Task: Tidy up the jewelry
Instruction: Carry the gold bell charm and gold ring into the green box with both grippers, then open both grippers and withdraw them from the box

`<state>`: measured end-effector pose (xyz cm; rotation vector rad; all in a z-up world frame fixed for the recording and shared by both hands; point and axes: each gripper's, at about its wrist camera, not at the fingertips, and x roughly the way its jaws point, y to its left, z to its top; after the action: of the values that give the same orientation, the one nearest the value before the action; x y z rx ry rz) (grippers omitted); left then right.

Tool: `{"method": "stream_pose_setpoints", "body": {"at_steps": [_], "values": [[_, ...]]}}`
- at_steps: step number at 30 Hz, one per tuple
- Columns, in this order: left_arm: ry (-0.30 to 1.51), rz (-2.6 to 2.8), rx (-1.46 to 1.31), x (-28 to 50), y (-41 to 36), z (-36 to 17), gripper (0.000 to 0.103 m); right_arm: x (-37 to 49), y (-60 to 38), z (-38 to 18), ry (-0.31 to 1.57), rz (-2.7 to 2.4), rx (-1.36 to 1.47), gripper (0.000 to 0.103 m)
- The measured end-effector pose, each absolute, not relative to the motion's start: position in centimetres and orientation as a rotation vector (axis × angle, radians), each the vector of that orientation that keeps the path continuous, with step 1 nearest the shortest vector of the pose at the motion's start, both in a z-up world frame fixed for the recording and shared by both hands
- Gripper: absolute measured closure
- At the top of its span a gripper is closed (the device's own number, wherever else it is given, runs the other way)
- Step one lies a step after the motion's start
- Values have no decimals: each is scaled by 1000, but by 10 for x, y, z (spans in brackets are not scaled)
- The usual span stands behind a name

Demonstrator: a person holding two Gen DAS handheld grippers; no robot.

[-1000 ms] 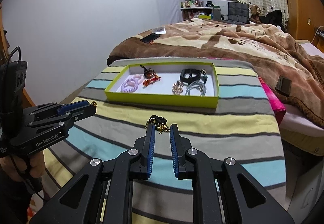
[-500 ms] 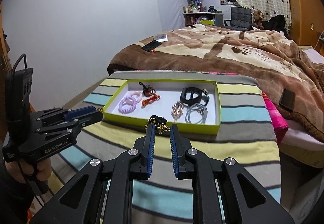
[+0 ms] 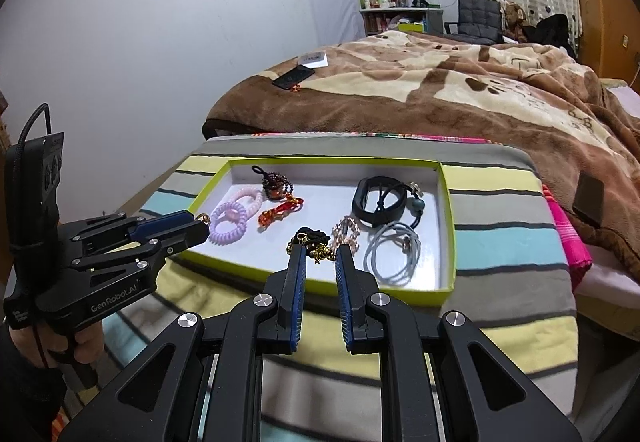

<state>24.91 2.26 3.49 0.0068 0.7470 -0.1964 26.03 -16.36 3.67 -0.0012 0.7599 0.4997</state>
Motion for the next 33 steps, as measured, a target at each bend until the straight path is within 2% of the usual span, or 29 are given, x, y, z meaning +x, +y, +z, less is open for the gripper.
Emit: {"method": "stream_pose_setpoints", "body": {"at_steps": [18, 33], "values": [[854, -229, 18, 286, 22, -3, 80, 304, -131, -10, 883, 521, -31, 87], [873, -236, 41, 294, 18, -8, 80, 313, -124, -18, 912, 512, -56, 87]]}}
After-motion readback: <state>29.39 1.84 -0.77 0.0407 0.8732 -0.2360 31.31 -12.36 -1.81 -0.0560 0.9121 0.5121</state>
